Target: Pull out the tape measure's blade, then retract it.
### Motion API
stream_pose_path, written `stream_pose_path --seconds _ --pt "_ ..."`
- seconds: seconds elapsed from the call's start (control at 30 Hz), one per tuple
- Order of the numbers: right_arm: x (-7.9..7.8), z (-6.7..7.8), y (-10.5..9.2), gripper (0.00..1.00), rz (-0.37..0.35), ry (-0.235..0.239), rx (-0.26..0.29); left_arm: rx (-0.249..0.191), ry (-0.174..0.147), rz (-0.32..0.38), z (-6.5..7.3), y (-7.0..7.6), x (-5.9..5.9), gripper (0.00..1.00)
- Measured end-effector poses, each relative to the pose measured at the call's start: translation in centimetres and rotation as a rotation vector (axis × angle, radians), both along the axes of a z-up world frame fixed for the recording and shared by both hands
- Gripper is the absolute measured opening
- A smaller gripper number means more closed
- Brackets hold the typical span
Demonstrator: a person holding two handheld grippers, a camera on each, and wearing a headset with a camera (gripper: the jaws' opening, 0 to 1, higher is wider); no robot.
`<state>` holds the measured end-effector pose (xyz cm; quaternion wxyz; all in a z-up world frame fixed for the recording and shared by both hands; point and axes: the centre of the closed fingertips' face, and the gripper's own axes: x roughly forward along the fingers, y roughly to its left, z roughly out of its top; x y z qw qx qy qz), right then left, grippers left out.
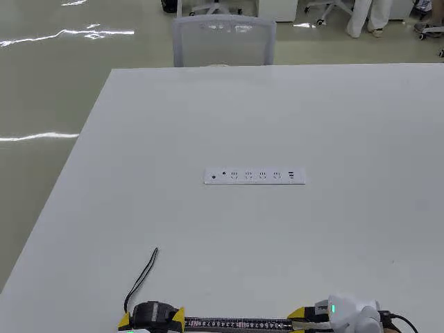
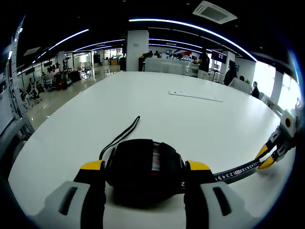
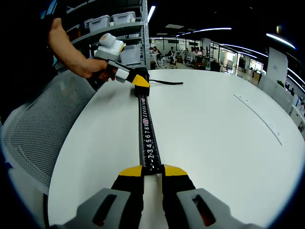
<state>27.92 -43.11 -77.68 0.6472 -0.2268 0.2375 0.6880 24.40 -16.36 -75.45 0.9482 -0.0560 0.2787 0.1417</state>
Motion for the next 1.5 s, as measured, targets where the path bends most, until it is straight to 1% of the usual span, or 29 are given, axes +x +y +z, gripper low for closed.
stream_pose_path --seconds 0.17,0.3,0.43,0.63,0.7,0.77,1.3,1.37,1.43,1.5 --pt "0.0 0.2 0.0 0.12 -0.003 -0.001 0.001 0.001 -0.001 0.000 0.0 0.0 0.0 0.64" --pt "0.1 0.0 0.0 0.12 -0.005 -0.003 0.000 -0.001 -0.001 -0.001 0.1 0.0 0.0 0.64" --pt "0.1 0.1 0.1 0.12 -0.006 -0.002 0.000 -0.004 0.000 -0.002 0.0 0.0 0.0 0.64" --pt "0.0 0.4 0.6 0.12 -0.001 -0.002 0.001 -0.007 0.002 -0.004 -0.1 0.0 0.0 0.64" --pt "0.0 0.2 0.7 0.12 0.001 -0.003 0.000 -0.009 0.002 -0.004 0.0 0.0 0.0 0.64" --pt "0.0 0.5 0.9 0.12 0.002 -0.003 0.000 -0.011 0.002 -0.003 0.1 0.0 0.0 0.64" --pt "-0.1 0.3 1.9 0.12 0.011 -0.002 0.000 -0.026 0.005 -0.006 0.0 0.0 0.0 0.64" --pt "-0.2 0.6 2.1 0.12 0.010 -0.003 0.001 -0.029 0.004 -0.005 -0.1 0.1 0.0 0.64" --pt "-0.2 0.4 2.2 0.12 0.011 -0.004 0.002 -0.031 0.004 -0.004 -0.1 0.1 0.0 0.64" --pt "-0.2 0.6 2.3 0.12 0.012 -0.005 0.002 -0.035 0.003 -0.003 0.0 0.1 -0.1 0.64"
